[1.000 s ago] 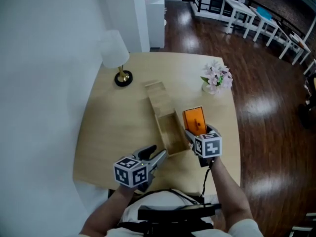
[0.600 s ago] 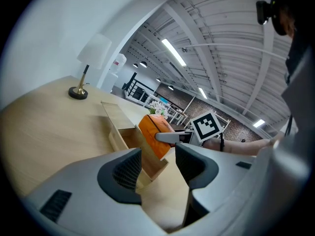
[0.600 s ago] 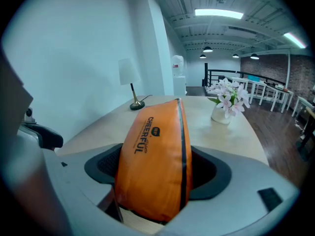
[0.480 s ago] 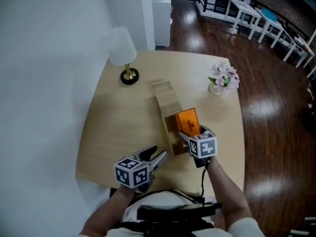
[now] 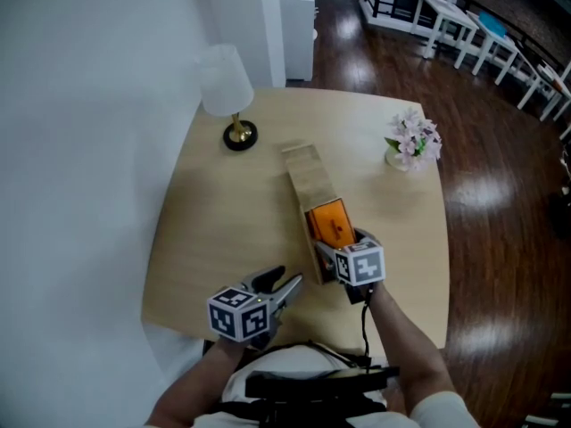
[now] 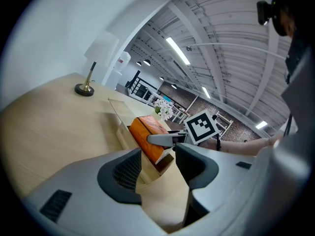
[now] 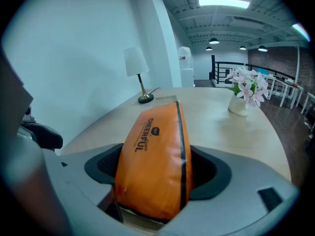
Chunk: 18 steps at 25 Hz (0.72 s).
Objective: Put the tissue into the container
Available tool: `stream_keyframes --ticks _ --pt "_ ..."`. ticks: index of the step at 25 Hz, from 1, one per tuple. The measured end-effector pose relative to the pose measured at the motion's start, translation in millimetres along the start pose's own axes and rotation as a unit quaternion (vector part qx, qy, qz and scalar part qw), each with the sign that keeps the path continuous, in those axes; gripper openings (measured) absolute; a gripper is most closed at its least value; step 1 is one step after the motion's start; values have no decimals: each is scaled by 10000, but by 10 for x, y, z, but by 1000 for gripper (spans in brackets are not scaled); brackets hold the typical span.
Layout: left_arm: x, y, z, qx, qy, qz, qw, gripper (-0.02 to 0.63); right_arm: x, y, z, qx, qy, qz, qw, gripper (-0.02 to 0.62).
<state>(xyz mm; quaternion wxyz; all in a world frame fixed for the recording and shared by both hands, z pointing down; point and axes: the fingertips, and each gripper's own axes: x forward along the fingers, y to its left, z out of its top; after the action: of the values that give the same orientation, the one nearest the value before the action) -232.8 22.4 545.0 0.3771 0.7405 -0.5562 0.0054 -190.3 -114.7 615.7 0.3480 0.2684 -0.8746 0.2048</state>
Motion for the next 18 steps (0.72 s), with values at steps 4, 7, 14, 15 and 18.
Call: stream_keyframes --ticks 4,7,14,15,18 --pt "-1 43 -21 -44 46 -2 10000 212 82 41 -41 56 87 11 9999 411" --pt "7 62 -22 -56 52 -7 10000 212 145 32 -77 113 113 -56 9999 411" --pt "8 67 -16 -89 51 2 9999 212 231 -3 -113 93 133 -240 9996 414" --pt "7 65 -19 -92 53 3 9999 212 233 -3 -110 95 114 -253 9996 414" --pt "4 56 -37 -93 64 3 9999 212 224 -4 -104 147 51 -244 9996 414"
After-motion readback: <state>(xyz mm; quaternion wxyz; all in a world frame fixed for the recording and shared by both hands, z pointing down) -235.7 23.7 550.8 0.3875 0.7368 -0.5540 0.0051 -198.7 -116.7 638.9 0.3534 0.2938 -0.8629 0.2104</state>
